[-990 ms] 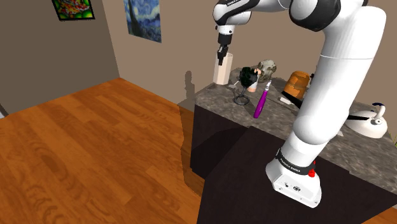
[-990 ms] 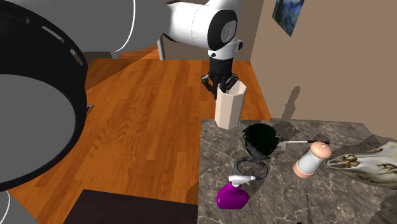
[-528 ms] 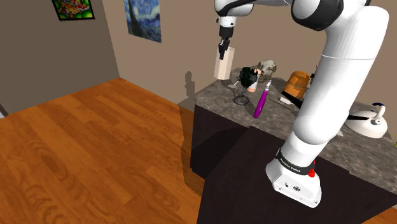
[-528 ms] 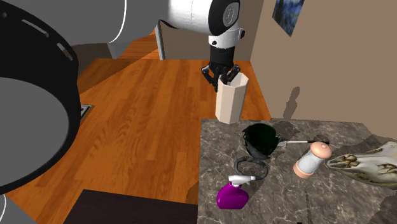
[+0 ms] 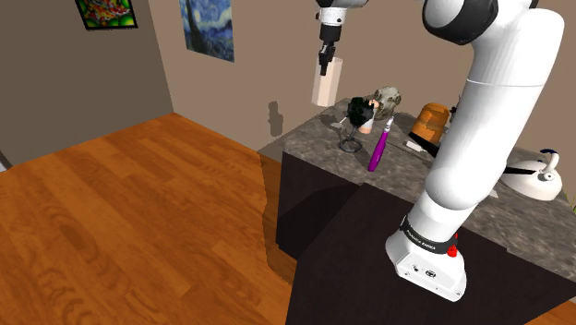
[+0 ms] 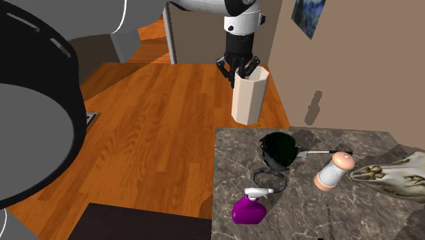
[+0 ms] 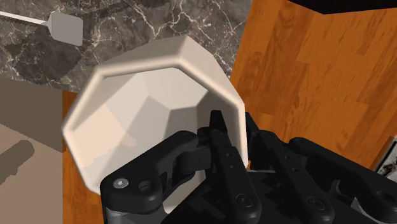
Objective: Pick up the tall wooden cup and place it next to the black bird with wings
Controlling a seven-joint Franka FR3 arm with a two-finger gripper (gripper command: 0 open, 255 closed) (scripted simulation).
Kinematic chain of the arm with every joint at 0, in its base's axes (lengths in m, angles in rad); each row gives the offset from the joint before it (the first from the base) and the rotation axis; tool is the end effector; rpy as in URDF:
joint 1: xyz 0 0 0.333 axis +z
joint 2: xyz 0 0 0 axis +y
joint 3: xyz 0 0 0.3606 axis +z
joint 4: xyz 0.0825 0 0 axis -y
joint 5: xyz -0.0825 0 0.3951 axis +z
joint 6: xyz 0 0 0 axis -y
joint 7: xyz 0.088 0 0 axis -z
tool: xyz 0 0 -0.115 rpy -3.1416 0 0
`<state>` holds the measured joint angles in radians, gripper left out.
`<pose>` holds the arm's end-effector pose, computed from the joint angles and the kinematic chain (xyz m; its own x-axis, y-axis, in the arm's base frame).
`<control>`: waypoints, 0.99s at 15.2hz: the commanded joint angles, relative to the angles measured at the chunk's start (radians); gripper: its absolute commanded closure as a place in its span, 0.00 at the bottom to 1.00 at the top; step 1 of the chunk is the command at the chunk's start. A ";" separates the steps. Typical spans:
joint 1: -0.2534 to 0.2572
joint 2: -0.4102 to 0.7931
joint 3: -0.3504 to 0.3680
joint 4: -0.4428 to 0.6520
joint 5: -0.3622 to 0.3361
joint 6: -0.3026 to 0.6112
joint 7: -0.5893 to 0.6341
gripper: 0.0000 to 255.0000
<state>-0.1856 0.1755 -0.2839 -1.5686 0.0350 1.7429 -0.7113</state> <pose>0.5733 -0.2707 0.5757 0.9713 0.2378 -0.0050 0.2379 -0.9712 0.0148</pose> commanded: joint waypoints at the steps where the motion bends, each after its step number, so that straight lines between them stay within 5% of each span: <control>1: 0.000 0.000 0.000 0.028 0.000 -0.027 0.001 1.00; 5: -0.002 0.006 -0.001 0.080 0.001 -0.074 0.000 1.00; 15: -0.027 -0.380 -0.029 -0.361 -0.113 -0.001 -0.036 1.00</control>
<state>-0.2079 -0.1758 -0.3089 -1.9039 -0.0685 1.7419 -0.7407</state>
